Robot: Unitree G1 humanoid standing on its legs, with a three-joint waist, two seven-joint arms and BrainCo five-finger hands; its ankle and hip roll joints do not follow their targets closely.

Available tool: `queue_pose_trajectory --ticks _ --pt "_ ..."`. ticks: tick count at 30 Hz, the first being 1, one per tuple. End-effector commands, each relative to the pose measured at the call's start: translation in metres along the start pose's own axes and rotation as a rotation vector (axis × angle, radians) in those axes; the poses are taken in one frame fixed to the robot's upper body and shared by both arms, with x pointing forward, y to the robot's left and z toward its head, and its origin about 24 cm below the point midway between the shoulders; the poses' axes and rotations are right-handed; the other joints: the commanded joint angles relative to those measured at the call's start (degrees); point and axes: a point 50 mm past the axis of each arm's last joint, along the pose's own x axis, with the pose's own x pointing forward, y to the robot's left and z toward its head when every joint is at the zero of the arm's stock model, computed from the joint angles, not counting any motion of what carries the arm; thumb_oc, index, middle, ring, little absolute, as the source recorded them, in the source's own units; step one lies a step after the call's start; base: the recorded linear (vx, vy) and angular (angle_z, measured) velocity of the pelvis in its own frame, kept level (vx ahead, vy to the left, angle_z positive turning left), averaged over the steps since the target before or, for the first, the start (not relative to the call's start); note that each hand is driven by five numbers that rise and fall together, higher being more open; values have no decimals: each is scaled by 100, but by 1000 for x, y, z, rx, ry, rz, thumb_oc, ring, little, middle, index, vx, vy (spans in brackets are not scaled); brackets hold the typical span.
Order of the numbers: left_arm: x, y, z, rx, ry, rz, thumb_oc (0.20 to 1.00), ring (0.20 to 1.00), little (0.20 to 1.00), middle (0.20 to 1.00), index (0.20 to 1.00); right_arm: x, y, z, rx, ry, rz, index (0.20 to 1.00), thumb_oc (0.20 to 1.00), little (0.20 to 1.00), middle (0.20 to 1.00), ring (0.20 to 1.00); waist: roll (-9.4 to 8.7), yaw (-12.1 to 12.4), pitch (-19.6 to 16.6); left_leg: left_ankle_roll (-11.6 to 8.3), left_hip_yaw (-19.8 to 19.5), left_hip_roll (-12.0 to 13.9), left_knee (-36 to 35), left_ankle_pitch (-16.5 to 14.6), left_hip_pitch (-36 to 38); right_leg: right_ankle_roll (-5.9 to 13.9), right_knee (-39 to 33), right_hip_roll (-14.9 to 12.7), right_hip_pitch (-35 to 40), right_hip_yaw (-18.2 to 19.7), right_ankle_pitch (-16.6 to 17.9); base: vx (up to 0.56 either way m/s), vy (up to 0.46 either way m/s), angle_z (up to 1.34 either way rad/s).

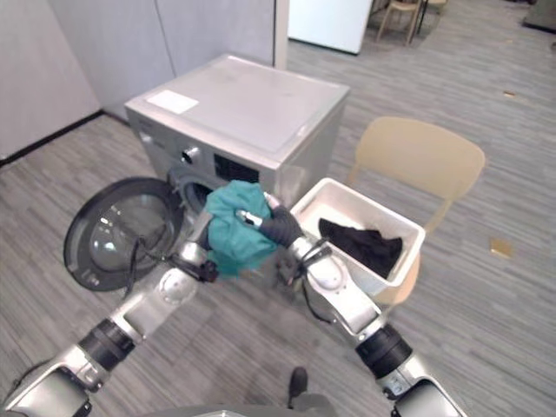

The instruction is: Grab the laundry basket,head to the washer,open it,put in the laundry and shut it.

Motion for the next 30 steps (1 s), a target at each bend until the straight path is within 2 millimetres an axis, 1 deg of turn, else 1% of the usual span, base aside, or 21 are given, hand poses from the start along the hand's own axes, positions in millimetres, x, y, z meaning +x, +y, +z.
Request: queue_pose_trajectory --ticks 1,2,4,6,10,11,12,14,15,16,17,18,19,20,21,22,26,27,28,29,30 --pt "13 19 20 -23 -113 114 200 200 200 200 200 10 19 23 55 -141 61 1000 1000 1000 1000 1000 -279 85 -72 21 -252 -223 -96 -269 -100 576 14 -85 773 246 -917 0 0 0" --pt "3 20 9 -65 -58 127 200 200 200 200 200 2 8 18 0 -113 16 1000 1000 1000 1000 1000 -266 94 -75 21 -252 -227 -96 -267 -104 585 -27 -100 792 234 -895 0 0 0" --pt "-2 21 6 -80 -38 133 200 200 200 200 200 -2 4 15 -22 -98 0 1000 1000 1000 1000 1000 -259 92 -91 20 -262 -235 -96 -269 -107 590 -53 -99 810 232 -887 0 0 0" --pt "-16 23 -7 -117 28 149 200 200 200 200 200 -15 -11 11 -103 -64 -64 1000 1000 1000 1000 1000 -238 96 -91 21 -284 -251 -96 -257 -119 597 -86 -112 833 230 -869 0 0 0" --pt "-35 26 -24 -157 118 178 200 200 200 200 200 -33 -31 11 -232 -40 -152 1000 1000 1000 1000 1000 -209 91 -108 27 -308 -270 -96 -257 -126 607 -127 -121 853 224 -853 0 0 0" --pt "-35 25 -24 -158 119 177 200 200 200 200 200 -33 -31 11 -232 -38 -152 1000 1000 1000 1000 1000 -207 91 -114 27 -309 -270 -96 -258 -125 607 -128 -121 854 224 -853 0 0 0" --pt "-46 27 -34 -176 174 199 200 200 200 200 200 -43 -43 15 -314 -34 -203 1000 1000 1000 1000 1000 -199 86 -112 33 -319 -276 -96 -252 -123 613 -145 -125 871 221 -845 0 0 0" --pt "-51 27 -37 -188 196 207 200 200 200 200 200 -49 -47 16 -351 -25 -225 1000 1000 1000 1000 1000 -193 81 -118 36 -321 -279 -96 -252 -122 618 -149 -124 875 223 -842 0 0 0" --pt "-57 28 -42 -204 223 217 200 200 200 200 200 -55 -52 16 -383 -15 -250 1000 1000 1000 1000 1000 -186 74 -117 40 -329 -282 -96 -250 -123 619 -151 -124 878 228 -839 0 0 0" --pt "-68 26 -53 -244 289 237 200 200 200 200 200 -68 -61 13 -436 27 -292 1000 1000 1000 1000 1000 -183 57 -105 38 -324 -286 -96 -241 -128 624 -153 -126 877 227 -834 0 0 0" --pt "-68 26 -53 -245 290 236 200 200 200 200 200 -69 -61 13 -436 29 -292 1000 1000 1000 1000 1000 -179 59 -111 38 -324 -286 -96 -242 -128 624 -153 -125 877 227 -834 0 0 0" --pt "-86 23 -68 -276 385 245 200 200 200 200 200 -86 -70 3 -485 117 -321 1000 1000 1000 1000 1000 -174 47 -84 38 -326 -284 -96 -228 -140 628 -143 -129 863 226 -830 0 0 0" --pt "-86 23 -68 -277 386 244 200 200 200 200 200 -86 -70 3 -485 119 -321 1000 1000 1000 1000 1000 -172 47 -92 38 -326 -283 -96 -229 -139 628 -142 -128 863 226 -831 0 0 0" --pt "-104 24 -81 -264 467 245 200 200 200 200 200 -106 -78 -12 -532 232 -345 1000 1000 1000 1000 1000 -164 43 -65 38 -321 -279 -96 -217 -146 632 -127 -127 855 230 -836 0 0 0" --pt "-104 24 -81 -264 467 243 200 200 200 200 200 -107 -77 -12 -533 233 -345 1000 1000 1000 1000 1000 -164 45 -71 38 -321 -278 -96 -218 -145 632 -126 -126 855 231 -838 0 0 0" --pt "-115 22 -88 -269 515 242 200 200 200 200 200 -118 -81 -20 -555 297 -361 1000 1000 1000 1000 1000 -159 44 -57 40 -322 -276 -96 -214 -147 631 -120 -126 851 221 -840 0 0 0" --pt "-158 13 -112 -284 713 219 200 200 200 200 200 -158 -88 -64 -524 549 -422 1000 1000 1000 1000 1000 -133 55 8 57 -326 -275 -96 -197 -157 615 -84 -116 832 214 -864 -1 -10 -1" --pt "-189 3 -127 -305 862 209 200 200 200 200 200 -182 -87 -89 -467 685 -477 1000 1000 1000 1000 1000 -105 78 63 67 -335 -271 -96 -180 -161 591 -56 -105 831 222 -907 -6 -40 -3" --pt "-199 0 -131 -319 915 217 200 200 200 200 200 -186 -88 -95 -461 712 -493 1000 1000 1000 1000 1000 -95 94 98 74 -343 -265 -96 -170 -157 574 -38 -103 823 227 -922 -4 -32 -1" --pt "-199 0 -131 -319 915 218 200 200 200 200 200 -185 -88 -95 -461 711 -493 1000 1000 1000 1000 1000 -95 89 102 73 -343 -264 -96 -171 -154 574 -35 -103 824 227 -925 0 0 0" --pt "-213 -6 -135 -349 986 240 200 200 200 200 200 -190 -88 -102 -436 750 -509 1000 1000 1000 1000 1000 -75 136 196 85 -391 -260 -96 -124 -170 543 2 -97 793 211 -945 0 0 0"
